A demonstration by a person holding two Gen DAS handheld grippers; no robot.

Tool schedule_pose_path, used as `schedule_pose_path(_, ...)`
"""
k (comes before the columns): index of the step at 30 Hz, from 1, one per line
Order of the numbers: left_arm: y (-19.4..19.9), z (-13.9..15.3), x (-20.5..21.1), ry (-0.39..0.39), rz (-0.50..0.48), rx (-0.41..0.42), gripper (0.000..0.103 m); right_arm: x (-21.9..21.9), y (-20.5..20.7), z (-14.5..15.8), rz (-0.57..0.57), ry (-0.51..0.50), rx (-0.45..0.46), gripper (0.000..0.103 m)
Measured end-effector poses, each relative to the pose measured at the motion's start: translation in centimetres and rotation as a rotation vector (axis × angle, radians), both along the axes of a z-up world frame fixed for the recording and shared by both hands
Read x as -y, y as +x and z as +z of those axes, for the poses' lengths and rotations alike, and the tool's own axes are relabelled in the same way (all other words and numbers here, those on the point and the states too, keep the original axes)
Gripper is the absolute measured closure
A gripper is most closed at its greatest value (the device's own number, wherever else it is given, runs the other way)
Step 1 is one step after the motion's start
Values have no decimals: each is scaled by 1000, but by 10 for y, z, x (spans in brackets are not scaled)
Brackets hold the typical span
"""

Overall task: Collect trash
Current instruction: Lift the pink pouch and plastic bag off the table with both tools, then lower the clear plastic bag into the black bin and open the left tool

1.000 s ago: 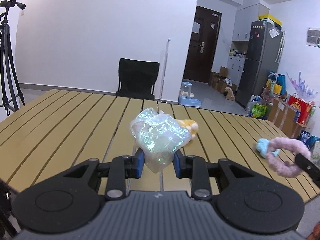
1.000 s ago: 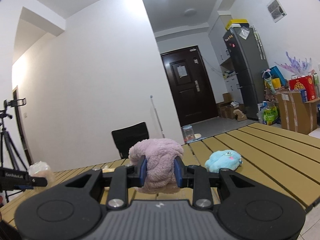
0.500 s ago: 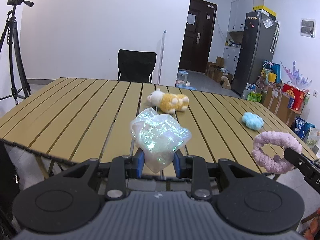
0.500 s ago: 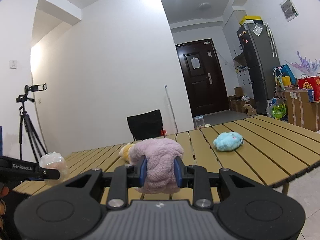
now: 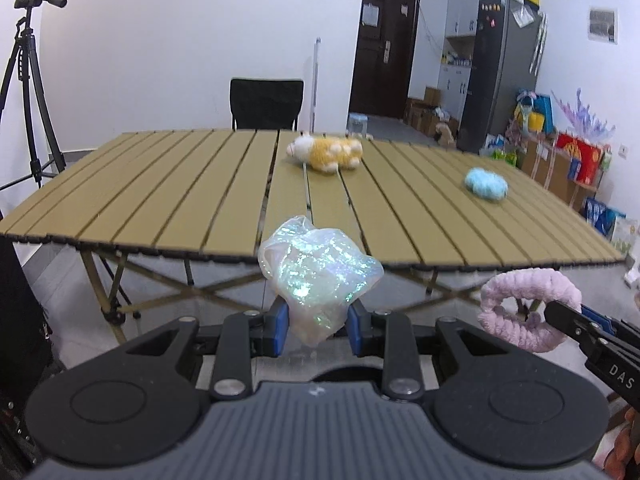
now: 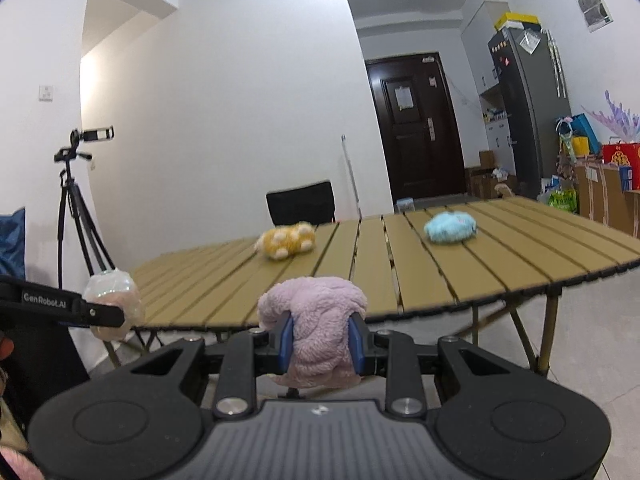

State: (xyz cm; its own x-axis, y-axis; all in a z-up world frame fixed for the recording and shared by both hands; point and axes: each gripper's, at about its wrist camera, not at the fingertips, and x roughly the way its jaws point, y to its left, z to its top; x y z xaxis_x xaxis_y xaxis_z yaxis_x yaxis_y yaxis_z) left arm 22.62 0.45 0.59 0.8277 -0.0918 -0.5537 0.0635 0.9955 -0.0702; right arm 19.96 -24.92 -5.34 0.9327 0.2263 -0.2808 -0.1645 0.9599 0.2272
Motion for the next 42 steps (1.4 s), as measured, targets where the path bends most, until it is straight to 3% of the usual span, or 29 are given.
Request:
schedule_pose_path(17, -16, -71, 1, 47, 6, -160, 74, -12, -30, -54, 53, -119, -147, 76)
schedule_pose_path(28, -6, -121, -10, 46, 28, -288, 74, -14, -22, -79, 38, -165, -232, 76)
schedule_pose_path(42, 7, -155, -22, 47, 66, -425, 74, -4, -9, -106, -33, -178, -334, 76)
